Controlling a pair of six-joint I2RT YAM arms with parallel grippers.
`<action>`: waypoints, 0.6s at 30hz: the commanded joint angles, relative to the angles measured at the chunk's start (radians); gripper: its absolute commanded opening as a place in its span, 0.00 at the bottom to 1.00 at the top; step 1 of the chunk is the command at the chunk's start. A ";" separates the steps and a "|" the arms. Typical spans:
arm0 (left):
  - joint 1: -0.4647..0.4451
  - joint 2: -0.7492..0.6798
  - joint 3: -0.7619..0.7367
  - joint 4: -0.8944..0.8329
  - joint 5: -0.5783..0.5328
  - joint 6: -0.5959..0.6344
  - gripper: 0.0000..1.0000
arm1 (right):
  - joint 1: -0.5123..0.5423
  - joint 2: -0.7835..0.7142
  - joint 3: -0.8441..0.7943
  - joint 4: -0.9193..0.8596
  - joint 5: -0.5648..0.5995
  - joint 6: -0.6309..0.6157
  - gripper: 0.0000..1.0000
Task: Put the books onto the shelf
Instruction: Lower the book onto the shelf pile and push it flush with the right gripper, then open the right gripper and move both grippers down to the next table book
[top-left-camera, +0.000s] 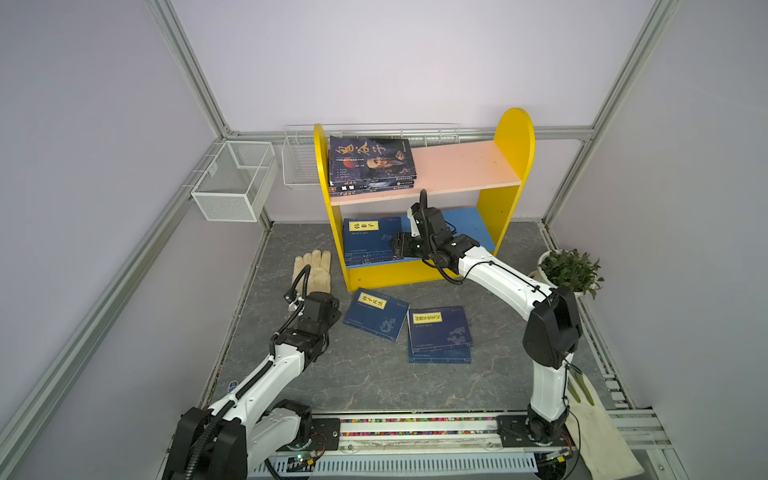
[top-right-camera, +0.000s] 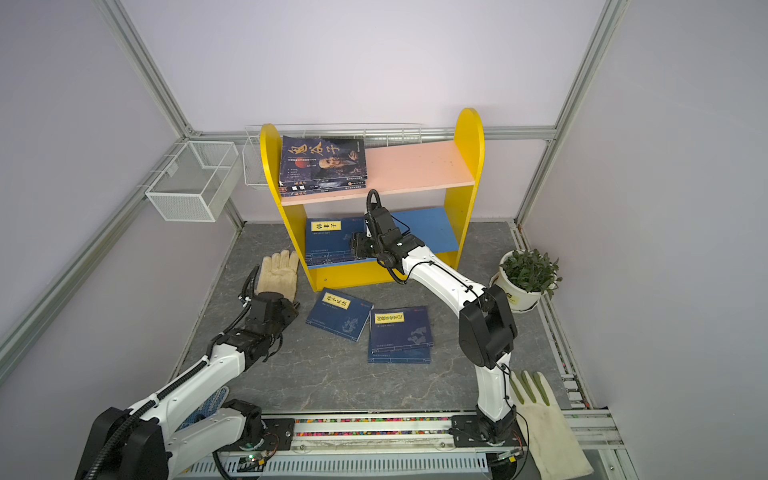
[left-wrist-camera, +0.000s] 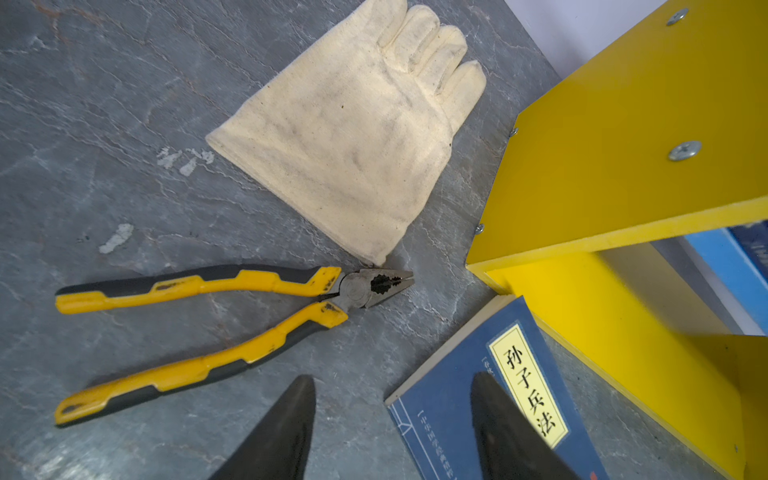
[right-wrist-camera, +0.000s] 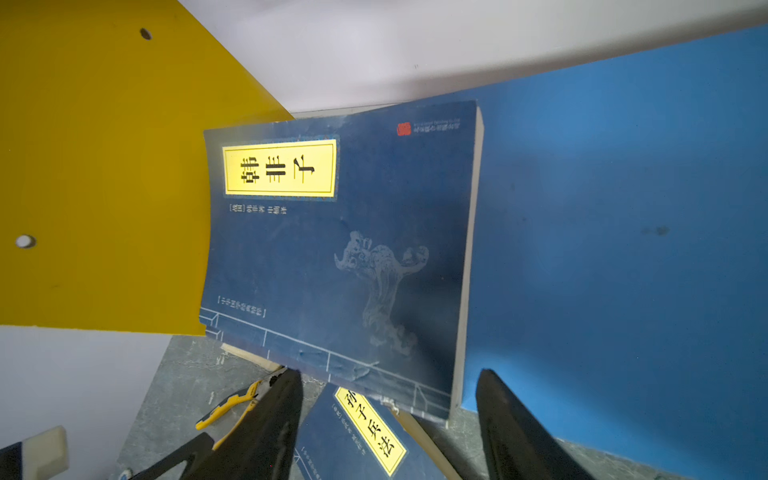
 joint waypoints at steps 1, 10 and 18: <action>0.006 0.005 0.027 -0.013 -0.012 -0.003 0.60 | -0.003 0.015 0.021 -0.042 0.003 -0.071 0.68; 0.006 0.010 0.030 -0.010 -0.008 0.010 0.60 | -0.020 -0.002 -0.028 0.005 -0.111 -0.143 0.67; 0.006 0.084 0.051 0.113 0.164 0.201 0.62 | -0.041 -0.265 -0.382 0.088 -0.042 -0.196 0.68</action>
